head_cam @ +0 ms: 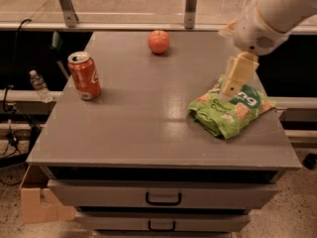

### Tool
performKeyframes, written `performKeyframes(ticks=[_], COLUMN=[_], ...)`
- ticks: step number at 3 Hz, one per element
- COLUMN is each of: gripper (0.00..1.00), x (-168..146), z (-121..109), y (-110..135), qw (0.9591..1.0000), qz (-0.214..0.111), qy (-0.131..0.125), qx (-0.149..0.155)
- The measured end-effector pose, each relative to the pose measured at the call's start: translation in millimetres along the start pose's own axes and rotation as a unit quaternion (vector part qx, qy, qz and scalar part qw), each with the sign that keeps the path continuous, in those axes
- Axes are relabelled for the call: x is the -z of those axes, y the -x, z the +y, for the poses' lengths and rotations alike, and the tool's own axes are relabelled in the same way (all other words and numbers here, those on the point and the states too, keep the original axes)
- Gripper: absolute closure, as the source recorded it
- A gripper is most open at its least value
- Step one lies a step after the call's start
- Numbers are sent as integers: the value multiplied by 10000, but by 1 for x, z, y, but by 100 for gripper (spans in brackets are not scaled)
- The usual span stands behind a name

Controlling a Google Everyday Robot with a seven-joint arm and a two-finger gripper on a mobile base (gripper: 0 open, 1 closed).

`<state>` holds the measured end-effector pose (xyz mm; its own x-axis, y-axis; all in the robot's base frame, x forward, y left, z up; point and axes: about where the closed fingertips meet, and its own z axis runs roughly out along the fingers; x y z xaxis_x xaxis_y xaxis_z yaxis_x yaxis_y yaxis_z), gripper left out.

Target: Move apple near coke can

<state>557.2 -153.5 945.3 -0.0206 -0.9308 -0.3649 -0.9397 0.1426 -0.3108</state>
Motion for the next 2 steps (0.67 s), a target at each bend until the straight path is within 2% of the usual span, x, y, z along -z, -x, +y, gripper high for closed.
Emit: performKeyframes(ticks=[1,2], gripper=[0,0], x=[-27,-27], z=[-40,-40], y=[47,47], qw=[9987,9987], qz=[-347,-347], qy=[-253,-252], qx=[275,275])
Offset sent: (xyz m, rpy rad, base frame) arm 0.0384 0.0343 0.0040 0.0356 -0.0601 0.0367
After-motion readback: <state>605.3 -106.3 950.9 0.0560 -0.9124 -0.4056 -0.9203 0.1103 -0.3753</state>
